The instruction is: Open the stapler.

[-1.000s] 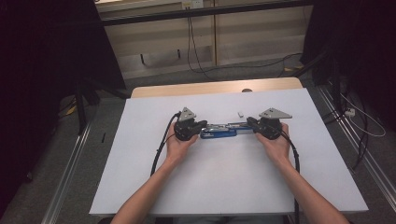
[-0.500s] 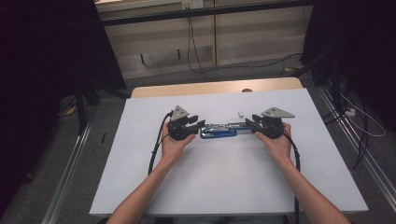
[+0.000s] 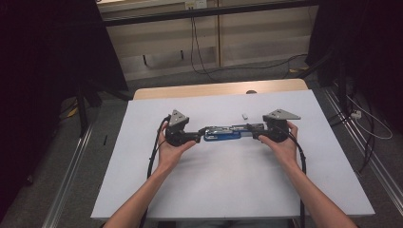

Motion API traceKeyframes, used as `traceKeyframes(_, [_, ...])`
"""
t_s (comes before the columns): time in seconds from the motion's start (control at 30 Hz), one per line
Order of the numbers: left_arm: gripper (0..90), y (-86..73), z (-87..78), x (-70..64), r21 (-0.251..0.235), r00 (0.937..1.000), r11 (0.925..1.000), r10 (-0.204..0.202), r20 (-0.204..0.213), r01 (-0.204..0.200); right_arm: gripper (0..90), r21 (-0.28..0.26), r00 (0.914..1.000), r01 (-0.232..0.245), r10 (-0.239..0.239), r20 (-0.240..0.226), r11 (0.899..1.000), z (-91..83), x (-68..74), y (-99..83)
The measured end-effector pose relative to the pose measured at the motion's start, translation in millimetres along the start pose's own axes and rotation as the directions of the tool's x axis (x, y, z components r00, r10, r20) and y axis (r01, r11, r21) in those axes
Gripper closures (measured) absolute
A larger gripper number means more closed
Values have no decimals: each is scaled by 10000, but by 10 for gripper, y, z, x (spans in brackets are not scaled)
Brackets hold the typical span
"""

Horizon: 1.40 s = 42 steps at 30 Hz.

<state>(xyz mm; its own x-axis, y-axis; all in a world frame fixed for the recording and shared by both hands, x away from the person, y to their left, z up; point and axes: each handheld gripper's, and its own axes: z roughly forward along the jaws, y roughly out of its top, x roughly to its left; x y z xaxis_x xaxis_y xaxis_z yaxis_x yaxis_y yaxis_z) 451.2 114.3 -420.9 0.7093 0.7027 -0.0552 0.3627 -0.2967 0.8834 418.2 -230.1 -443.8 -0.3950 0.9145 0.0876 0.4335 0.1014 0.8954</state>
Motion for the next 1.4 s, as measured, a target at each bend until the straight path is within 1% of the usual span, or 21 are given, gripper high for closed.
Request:
traceKeyframes(0.03, [100,-9,-17,9,29,10000,10000,-71,-5,71,174,-11,10000,19,-19,27,10000,0,1,2])
traceKeyframes(0.1, [92,-36,-57,27,-78,9999,9999,-127,-71,126,152,-49,9996,277,-276,47,9996,-1,11,17])
traceKeyframes(0.13, [88,-49,-79,35,-39,9998,9999,-166,-108,166,144,-44,9992,412,-412,7,9991,-5,19,27])
traceKeyframes(0.2, [65,-72,-119,50,101,9996,9997,-235,-169,237,114,-199,9988,450,-454,-185,9988,-10,34,44])
traceKeyframes(0.23, [54,-84,-140,51,85,9993,9993,-370,-100,371,102,-223,9985,507,-511,-198,9985,-11,42,49])
traceKeyframes(0.33, [49,-120,-226,53,59,9998,10000,-62,-173,63,86,-247,9981,527,-535,-321,9983,-11,55,49])
traceKeyframes(0.43, [50,-161,-318,70,15,9999,9999,-143,38,143,82,-105,9984,495,-498,-259,9987,-11,56,42])
traceKeyframes(0.5, [50,-186,-385,77,-181,9997,9997,-175,-156,172,82,-67,9988,446,-447,-209,9990,-15,51,41])
traceKeyframes(0.57, [50,-204,-462,96,-234,9995,9997,-120,-286,114,83,-76,9990,412,-413,-168,9991,-22,46,44])
traceKeyframes(0.6, [50,-217,-498,99,-244,9988,9996,-130,-462,119,84,-99,9989,437,-439,-161,9990,-26,43,47])
traceKeyframes(0.63, [50,-235,-535,95,-235,9978,9993,-297,-589,283,89,-108,9989,447,-448,-129,9989,-33,43,51])
traceKeyframes(0.7, [51,-286,-617,84,-115,9967,9990,-445,-673,438,96,-157,9989,449,-451,-120,9989,-43,43,57])
traceKeyframes(0.73, [51,-316,-657,79,-68,9971,9993,-384,-663,381,96,-171,9989,444,-446,-146,9989,-48,43,59])
traceKeyframes(0.8, [51,-372,-725,73,-128,9962,9995,-291,-816,282,95,-158,9990,413,-416,-177,9990,-57,44,62])
traceKeyframes(0.87, [51,-414,-798,80,-259,9943,9989,-422,-979,399,95,-152,9990,419,-422,-170,9990,-56,50,65])
traceKeyframes(1.03, [51,-489,-988,74,-562,9939,9974,-501,-978,447,105,-320,9983,523,-530,-225,9981,-56,108,103])
traceKeyframes(1.1, [51,-525,-1048,73,-568,9946,9978,-404,-954,351,108,-416,9978,628,-636,-173,9972,-48,107,132])
traceKeyframes(1.13, [51,-542,-1069,69,-509,9950,9983,-326,-947,279,114,-453,9982,561,-570,-181,9974,-38,100,143])
traceKeyframes(1.23, [51,-581,-1144,28,-602,9950,9974,-436,-894,383,116,-381,9982,560,-568,-191,9977,4,94,158])
traceKeyframes(1.3, [53,-598,-1218,-15,-866,9950,9945,-649,-761,583,116,-359,9981,553,-563,-265,9978,21,104,163])
traceKeyframes(1.4, [54,-628,-1317,-51,-969,9955,9938,-616,-726,544,111,-324,9976,688,-692,-98,9971,30,111,180])
